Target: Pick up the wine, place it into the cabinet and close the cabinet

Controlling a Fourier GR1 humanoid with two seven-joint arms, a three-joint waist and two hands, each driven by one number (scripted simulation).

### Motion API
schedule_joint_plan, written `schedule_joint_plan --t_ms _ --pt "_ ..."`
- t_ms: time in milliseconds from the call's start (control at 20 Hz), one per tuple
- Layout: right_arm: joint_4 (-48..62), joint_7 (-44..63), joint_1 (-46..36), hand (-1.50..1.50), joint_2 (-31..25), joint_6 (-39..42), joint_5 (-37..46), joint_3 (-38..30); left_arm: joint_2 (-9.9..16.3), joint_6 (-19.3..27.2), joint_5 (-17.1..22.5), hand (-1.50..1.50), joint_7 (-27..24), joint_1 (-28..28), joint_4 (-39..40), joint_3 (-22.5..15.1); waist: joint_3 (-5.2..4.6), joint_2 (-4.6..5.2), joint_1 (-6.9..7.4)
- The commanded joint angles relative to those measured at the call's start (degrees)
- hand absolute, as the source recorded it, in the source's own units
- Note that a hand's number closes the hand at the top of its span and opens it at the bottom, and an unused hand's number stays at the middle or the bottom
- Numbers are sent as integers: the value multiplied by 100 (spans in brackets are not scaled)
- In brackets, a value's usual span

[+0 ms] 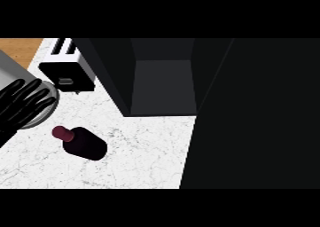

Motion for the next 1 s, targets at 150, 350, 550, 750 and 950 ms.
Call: schedule_joint_plan --t_ms 150,350,550,750,950 --pt "-931 665 -220 -150 -91 -385 891 228 -588 -610 -1173 -150 -758 301 604 15 -8 -6 19" --pt "-1021 730 -325 -150 -274 -429 940 361 -599 -1009 -1585 -150 -1182 43 1484 227 -13 -4 -63" --pt "-1200 613 -62 -150 -605 -373 667 151 -710 -1319 -2182 -150 -1759 162 1827 380 -3 1 -22" --pt "-1219 696 -56 -150 -636 -537 790 338 -826 -1415 -2737 -150 -2158 136 2101 363 -2 -2 0" --pt "-1045 609 -168 -150 -712 -625 863 423 -941 -1458 -3540 -150 -2832 -166 2758 402 -6 6 -36"
